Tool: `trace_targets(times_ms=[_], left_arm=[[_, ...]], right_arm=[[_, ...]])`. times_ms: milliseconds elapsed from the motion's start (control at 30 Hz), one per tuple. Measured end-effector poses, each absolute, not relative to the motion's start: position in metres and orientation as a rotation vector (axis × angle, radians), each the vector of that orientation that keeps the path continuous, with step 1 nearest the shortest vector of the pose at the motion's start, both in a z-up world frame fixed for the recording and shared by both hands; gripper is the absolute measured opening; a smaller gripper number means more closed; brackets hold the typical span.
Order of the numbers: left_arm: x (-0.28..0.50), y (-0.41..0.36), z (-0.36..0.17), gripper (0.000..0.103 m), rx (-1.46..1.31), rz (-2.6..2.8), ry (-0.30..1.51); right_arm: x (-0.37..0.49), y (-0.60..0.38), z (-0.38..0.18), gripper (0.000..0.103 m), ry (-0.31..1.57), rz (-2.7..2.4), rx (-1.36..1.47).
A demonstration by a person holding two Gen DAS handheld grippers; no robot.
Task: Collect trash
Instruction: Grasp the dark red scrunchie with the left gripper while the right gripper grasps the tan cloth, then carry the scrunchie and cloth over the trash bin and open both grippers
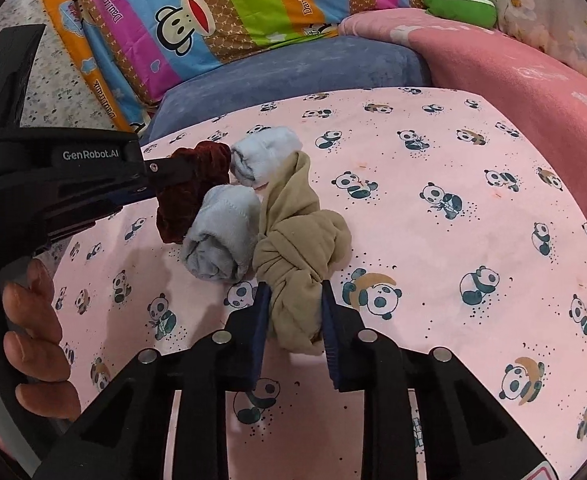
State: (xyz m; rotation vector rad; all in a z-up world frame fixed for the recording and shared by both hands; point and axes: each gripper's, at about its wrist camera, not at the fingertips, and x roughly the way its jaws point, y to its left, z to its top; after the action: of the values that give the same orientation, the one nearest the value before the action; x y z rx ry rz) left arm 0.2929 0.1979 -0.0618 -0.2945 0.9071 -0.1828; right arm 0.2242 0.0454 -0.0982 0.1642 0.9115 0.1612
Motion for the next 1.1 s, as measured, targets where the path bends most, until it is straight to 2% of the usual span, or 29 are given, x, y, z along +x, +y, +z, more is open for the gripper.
trace_targets(times_ms=[267,533,1100], left_arm=[[0.267,0.181,-0.017,0.013,-0.279,-0.217,0.839],[0.237,0.132,0.018,0.013,-0.242,-0.288,0.799],[0.177,-0.009,0.046,0.013,-0.135,-0.490,0.809]], right_arm=[[0.202,0.018,-0.061,0.017,0.827,0.130,0.211],[0.171,-0.022,-0.028,0.013,0.748,0.080,0.243],[0.092,-0.157,0.008,0.013,0.633,-0.109,0.368]])
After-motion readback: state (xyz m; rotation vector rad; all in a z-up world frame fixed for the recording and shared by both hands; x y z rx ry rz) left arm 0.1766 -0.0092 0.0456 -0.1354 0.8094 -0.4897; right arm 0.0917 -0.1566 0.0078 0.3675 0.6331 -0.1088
